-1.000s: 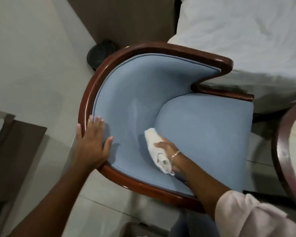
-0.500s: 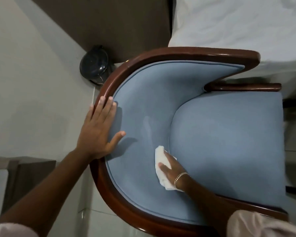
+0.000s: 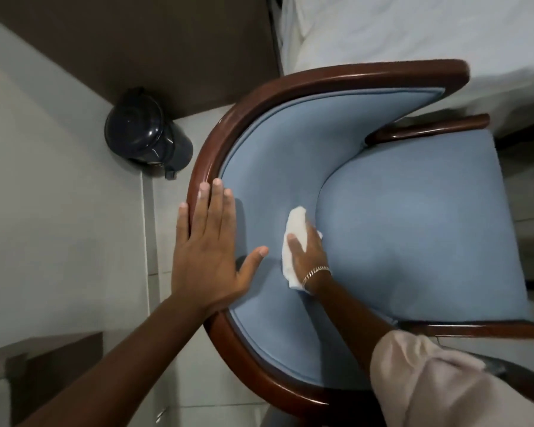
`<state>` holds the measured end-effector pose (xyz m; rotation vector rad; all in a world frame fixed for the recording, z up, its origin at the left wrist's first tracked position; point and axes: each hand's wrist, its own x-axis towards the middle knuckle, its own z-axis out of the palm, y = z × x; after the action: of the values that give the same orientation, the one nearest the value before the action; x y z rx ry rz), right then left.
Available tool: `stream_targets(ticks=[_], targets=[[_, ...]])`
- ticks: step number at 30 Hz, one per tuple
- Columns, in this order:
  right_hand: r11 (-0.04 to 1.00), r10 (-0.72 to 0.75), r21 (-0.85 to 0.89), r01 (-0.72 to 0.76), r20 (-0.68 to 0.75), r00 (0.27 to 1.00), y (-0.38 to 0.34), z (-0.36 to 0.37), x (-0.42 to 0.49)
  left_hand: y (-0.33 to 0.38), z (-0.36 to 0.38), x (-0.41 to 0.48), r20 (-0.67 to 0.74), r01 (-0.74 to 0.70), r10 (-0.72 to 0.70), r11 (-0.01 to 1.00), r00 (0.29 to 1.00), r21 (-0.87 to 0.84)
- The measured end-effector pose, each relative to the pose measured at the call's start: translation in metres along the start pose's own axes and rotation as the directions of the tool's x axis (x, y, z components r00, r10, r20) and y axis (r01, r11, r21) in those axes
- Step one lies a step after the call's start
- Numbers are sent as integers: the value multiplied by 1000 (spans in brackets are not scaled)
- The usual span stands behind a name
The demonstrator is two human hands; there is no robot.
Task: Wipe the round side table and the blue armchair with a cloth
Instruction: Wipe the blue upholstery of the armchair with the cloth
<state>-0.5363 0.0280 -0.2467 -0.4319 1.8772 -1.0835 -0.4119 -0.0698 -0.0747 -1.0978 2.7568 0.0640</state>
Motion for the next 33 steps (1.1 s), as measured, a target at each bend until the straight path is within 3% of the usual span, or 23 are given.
stream_targets(ticks=[2, 4, 7, 10, 12, 15, 18, 20, 23, 28, 31, 33], targets=[[989, -127, 72, 128, -16, 992, -17, 10, -20, 0, -1, 0, 2, -2, 2, 1000, 1000, -10], [967, -251, 33, 254, -71, 965, -53, 23, -22, -2, 0, 1, -13, -15, 15, 1000, 1000, -9], [973, -222, 10, 229, -205, 953, -95, 29, 3, -7, 8, 1, -69, -37, 38, 999, 997, 17], [990, -102, 77, 122, -225, 969, -83, 18, 34, -10, 17, 2, -106, -55, 59, 998, 993, 35], [998, 4, 57, 4, -144, 990, -59, 7, 31, -11, 18, 2, -99, -51, 55, 998, 994, 47], [974, 66, -225, -37, 123, 990, -9, -22, 1, -9, 14, 2, -93, -29, 32, 999, 995, 35], [885, 256, -463, -39, 416, 873, 31, -68, -27, -5, 11, 1, -86, -12, 14, 1000, 996, 15], [816, 441, -558, -150, 435, 785, 36, -89, -33, -3, 8, 1, -95, 9, -12, 999, 995, -36], [755, 500, -626, -196, 355, 790, 24, -90, -31, 0, 5, -2, -114, 93, -111, 985, 987, -146], [870, 372, -419, -260, 212, 904, -25, -34, -5, 6, 4, -4, -104, 136, -162, 966, 981, -221], [925, 378, -4, -379, -67, 923, -87, -1, 30, 5, 6, -6, -102, 130, -154, 968, 983, -215], [953, 272, 202, -225, -252, 929, -113, 3, 65, 2, 10, -6, -114, 104, -126, 978, 986, -181]])
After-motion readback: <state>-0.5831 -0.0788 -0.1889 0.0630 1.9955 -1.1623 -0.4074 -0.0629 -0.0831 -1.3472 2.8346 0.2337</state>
